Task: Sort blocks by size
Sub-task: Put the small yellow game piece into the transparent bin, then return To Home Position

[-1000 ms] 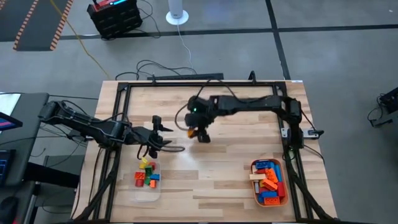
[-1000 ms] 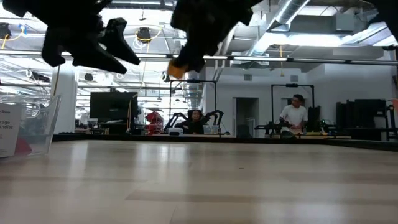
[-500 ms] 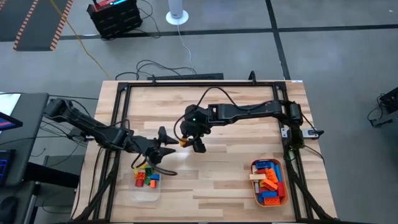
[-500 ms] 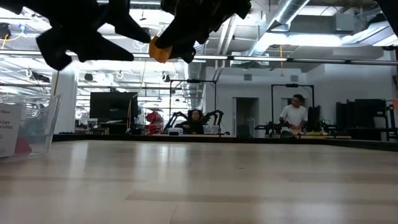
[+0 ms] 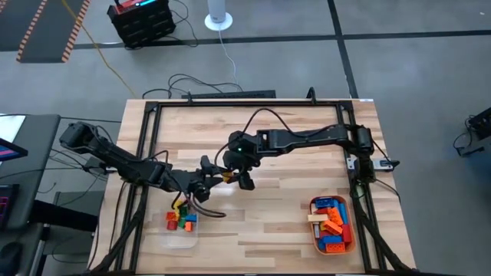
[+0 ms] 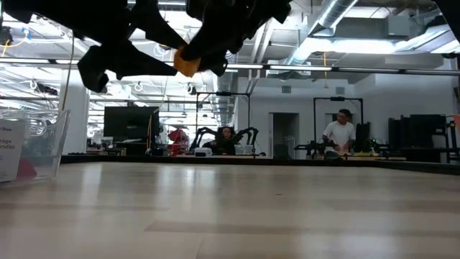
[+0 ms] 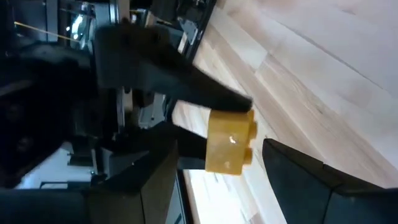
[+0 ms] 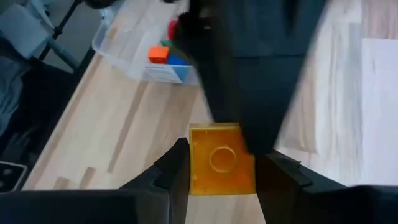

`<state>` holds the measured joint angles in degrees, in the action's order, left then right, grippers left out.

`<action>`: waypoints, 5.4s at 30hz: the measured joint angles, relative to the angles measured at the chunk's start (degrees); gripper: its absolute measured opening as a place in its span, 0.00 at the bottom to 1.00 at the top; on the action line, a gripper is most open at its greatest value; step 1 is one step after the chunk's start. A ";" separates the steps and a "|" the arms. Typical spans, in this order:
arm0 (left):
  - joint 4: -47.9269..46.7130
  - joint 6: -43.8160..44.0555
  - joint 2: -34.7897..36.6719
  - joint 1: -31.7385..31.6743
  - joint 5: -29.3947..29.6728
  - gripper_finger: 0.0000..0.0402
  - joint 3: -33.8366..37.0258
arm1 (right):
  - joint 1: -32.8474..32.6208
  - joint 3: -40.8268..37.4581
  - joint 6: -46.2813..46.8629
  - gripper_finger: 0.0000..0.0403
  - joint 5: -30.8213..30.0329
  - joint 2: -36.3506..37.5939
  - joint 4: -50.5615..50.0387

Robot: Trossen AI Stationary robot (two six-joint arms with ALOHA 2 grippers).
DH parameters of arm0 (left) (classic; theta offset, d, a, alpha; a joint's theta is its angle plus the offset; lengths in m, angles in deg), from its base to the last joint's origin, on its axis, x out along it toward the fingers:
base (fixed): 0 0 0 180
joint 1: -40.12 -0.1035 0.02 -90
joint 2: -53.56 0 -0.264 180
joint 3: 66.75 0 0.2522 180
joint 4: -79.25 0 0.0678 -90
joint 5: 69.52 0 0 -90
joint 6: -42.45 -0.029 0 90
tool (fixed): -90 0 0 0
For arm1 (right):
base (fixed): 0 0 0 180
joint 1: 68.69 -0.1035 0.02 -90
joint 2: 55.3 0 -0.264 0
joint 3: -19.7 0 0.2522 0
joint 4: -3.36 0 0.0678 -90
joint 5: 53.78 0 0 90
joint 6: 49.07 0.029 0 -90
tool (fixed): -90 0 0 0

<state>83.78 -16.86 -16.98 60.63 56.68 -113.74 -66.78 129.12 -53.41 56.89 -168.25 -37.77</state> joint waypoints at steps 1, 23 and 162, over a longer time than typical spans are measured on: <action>-0.13 0.00 0.00 0.02 0.22 0.57 0.00 | 0.06 -0.10 0.00 0.42 -0.05 -0.04 -0.18; -0.49 1.98 0.11 -1.40 -3.78 0.21 -0.02 | -1.47 -0.20 0.07 0.48 0.28 -0.04 6.06; -46.91 45.09 68.30 -11.84 -8.80 0.09 16.59 | 5.70 -94.91 9.89 0.31 -37.70 92.34 30.71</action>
<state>36.87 28.23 51.32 48.79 47.88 -97.15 -61.08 34.21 -43.53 19.18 -75.91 -7.07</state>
